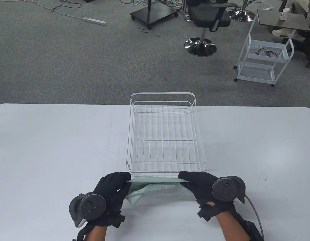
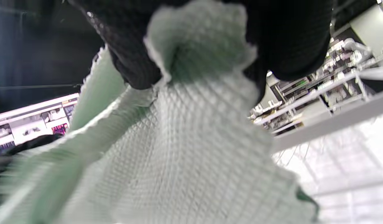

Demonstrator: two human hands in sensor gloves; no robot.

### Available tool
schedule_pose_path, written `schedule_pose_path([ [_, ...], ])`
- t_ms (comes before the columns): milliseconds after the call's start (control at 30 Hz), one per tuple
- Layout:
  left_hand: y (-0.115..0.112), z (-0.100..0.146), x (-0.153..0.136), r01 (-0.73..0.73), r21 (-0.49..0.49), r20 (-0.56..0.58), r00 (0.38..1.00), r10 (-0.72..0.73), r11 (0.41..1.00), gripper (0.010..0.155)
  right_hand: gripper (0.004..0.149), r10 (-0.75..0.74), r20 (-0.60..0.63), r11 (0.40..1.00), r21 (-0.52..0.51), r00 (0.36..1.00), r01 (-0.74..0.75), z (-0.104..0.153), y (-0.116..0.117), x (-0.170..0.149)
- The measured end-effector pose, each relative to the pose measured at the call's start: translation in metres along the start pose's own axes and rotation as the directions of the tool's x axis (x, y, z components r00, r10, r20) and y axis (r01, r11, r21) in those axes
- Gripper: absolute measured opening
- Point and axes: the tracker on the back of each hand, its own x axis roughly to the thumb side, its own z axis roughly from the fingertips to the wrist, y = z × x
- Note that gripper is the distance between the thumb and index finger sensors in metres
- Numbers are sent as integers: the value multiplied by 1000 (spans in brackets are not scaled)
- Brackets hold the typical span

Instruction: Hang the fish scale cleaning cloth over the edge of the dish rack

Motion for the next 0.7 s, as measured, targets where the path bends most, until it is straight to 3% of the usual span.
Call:
schedule_pose_path([
  [233, -1, -4, 9, 69, -2, 28, 997, -69, 998, 43, 36, -119, -13, 992, -50, 993, 118, 4, -18, -10],
  [400, 1, -5, 15, 130, 62, 37, 991, -132, 990, 43, 38, -205, -52, 979, -9, 977, 205, 6, -23, -13],
  [600, 8, -10, 28, 258, 132, 81, 960, -269, 957, 43, 36, -105, -38, 992, -68, 994, 103, 7, -37, -4],
  [700, 11, -24, 34, 305, 103, 114, 942, -316, 947, 43, 36, -37, -73, 995, -90, 997, 30, 1, -43, -2],
])
